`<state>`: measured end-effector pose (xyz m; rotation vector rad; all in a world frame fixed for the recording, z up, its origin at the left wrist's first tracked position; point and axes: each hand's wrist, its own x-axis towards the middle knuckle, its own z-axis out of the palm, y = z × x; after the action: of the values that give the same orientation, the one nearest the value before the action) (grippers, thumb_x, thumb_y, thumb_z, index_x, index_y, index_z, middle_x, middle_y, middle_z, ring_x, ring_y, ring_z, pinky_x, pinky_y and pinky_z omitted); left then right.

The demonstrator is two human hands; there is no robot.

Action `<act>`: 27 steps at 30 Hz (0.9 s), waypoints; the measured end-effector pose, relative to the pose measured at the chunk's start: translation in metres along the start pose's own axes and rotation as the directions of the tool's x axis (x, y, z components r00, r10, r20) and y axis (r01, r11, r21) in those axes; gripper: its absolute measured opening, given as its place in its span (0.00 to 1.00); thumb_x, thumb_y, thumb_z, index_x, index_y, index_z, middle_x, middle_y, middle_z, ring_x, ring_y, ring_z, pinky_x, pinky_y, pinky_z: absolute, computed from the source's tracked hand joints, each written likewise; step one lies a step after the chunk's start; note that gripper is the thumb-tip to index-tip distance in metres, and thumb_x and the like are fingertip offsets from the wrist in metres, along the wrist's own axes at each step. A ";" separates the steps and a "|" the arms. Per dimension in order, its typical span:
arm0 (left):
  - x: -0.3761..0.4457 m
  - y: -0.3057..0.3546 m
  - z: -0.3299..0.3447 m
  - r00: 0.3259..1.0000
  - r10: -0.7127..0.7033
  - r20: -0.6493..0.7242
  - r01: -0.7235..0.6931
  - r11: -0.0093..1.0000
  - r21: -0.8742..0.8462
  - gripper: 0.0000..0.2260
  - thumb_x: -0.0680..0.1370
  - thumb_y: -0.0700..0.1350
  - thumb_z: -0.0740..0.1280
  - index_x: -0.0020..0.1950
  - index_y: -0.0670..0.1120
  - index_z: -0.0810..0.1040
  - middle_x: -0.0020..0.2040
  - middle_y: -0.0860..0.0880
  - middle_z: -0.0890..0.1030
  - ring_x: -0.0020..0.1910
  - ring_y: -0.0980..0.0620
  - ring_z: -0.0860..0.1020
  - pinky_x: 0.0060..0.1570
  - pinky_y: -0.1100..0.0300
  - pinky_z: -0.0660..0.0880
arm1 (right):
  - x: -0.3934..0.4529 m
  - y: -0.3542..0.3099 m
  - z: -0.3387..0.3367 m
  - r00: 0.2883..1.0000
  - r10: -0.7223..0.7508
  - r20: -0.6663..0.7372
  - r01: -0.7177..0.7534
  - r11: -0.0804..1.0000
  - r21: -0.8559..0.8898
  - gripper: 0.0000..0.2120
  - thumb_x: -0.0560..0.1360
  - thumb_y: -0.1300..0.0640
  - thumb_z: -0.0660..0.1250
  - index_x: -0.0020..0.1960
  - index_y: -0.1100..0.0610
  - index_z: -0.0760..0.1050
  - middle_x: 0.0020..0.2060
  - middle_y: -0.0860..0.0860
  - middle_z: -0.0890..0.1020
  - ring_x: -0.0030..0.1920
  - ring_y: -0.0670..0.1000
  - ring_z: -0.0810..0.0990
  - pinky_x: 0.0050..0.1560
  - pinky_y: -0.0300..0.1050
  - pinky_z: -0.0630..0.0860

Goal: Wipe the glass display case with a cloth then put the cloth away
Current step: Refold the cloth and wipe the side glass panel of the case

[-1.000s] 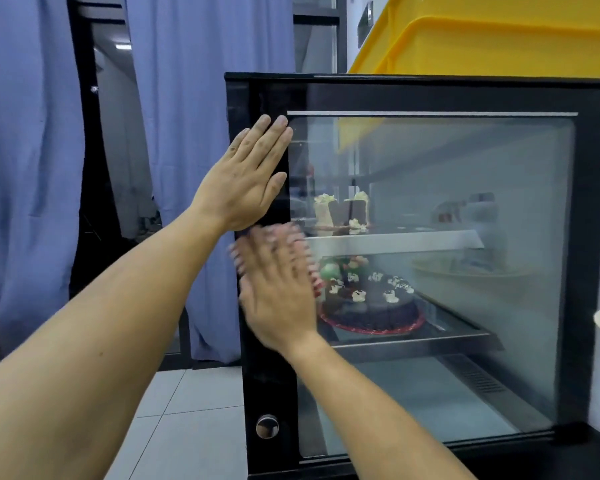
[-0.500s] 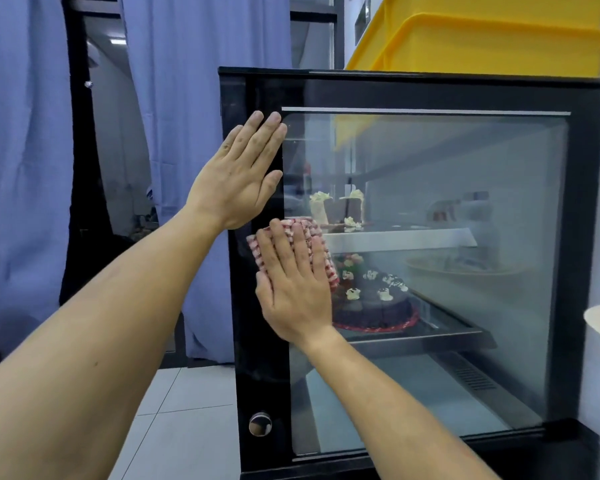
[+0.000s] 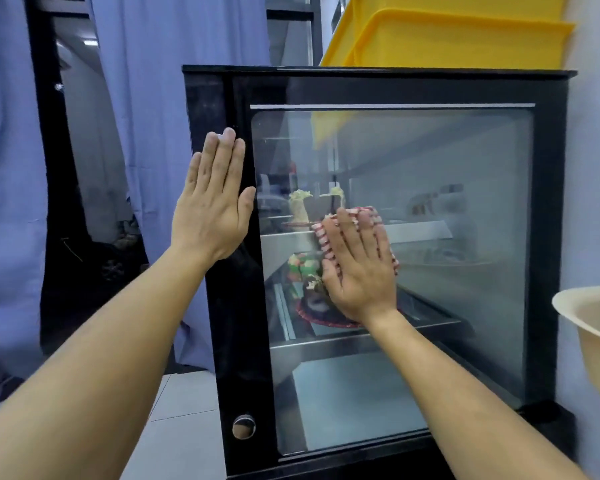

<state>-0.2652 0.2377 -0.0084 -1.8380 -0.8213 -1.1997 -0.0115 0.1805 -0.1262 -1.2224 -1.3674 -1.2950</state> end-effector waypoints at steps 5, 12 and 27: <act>-0.054 0.033 0.021 0.986 -0.167 -0.026 0.165 0.985 -0.045 0.30 0.87 0.52 0.49 0.86 0.43 0.44 0.86 0.46 0.44 0.85 0.47 0.41 0.82 0.50 0.38 | -0.079 -0.038 0.008 0.896 0.444 -0.024 -0.444 0.896 -0.024 0.33 0.82 0.47 0.56 0.84 0.60 0.57 0.84 0.59 0.56 0.84 0.63 0.51 0.82 0.68 0.50; -0.067 0.039 0.028 0.975 -0.219 -0.042 0.217 0.975 -0.057 0.29 0.87 0.52 0.49 0.86 0.44 0.45 0.86 0.47 0.44 0.85 0.47 0.41 0.82 0.51 0.38 | -0.012 -0.003 -0.002 0.928 -0.358 0.102 0.358 0.933 0.022 0.29 0.82 0.48 0.60 0.82 0.52 0.64 0.82 0.54 0.63 0.82 0.59 0.59 0.82 0.63 0.55; -0.076 0.045 0.034 0.968 -0.244 -0.061 0.243 0.970 -0.027 0.29 0.86 0.51 0.50 0.86 0.42 0.47 0.86 0.45 0.46 0.85 0.45 0.43 0.83 0.48 0.41 | -0.078 -0.011 -0.005 0.974 -0.151 0.169 0.150 0.988 0.021 0.29 0.85 0.47 0.55 0.84 0.52 0.57 0.83 0.54 0.60 0.84 0.59 0.53 0.83 0.61 0.45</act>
<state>-0.2389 0.2373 -0.0992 -1.7408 -1.0255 -1.4162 -0.0111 0.1692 -0.2039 -1.2673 -1.6126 -1.3113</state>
